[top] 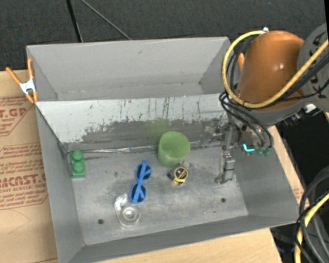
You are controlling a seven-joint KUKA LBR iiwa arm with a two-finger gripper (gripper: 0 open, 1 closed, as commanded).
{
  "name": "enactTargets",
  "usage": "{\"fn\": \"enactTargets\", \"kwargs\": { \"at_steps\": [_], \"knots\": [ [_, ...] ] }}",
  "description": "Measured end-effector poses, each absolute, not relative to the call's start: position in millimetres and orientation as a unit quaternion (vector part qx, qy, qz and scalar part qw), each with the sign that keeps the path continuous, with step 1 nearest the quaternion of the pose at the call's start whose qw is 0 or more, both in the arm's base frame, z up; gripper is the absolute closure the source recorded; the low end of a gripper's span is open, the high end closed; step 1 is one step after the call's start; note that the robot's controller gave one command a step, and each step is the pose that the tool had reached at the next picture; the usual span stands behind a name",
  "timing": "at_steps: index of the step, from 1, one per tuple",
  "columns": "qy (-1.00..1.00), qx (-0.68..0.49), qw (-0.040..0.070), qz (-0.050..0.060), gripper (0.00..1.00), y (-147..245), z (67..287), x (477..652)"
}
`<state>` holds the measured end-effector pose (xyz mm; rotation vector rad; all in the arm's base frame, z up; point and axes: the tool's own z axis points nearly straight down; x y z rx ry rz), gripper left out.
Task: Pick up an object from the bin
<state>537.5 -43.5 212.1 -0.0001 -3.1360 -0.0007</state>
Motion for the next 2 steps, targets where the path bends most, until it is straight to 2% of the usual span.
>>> {"fn": "enactTargets", "kwargs": {
  "at_steps": [1,2],
  "knots": [
    [-1.000,0.020,-0.001,-0.001,0.00,12,157,587.5],
    [-0.998,0.059,0.001,0.000,0.00,-1,66,589.8]
  ]
}}
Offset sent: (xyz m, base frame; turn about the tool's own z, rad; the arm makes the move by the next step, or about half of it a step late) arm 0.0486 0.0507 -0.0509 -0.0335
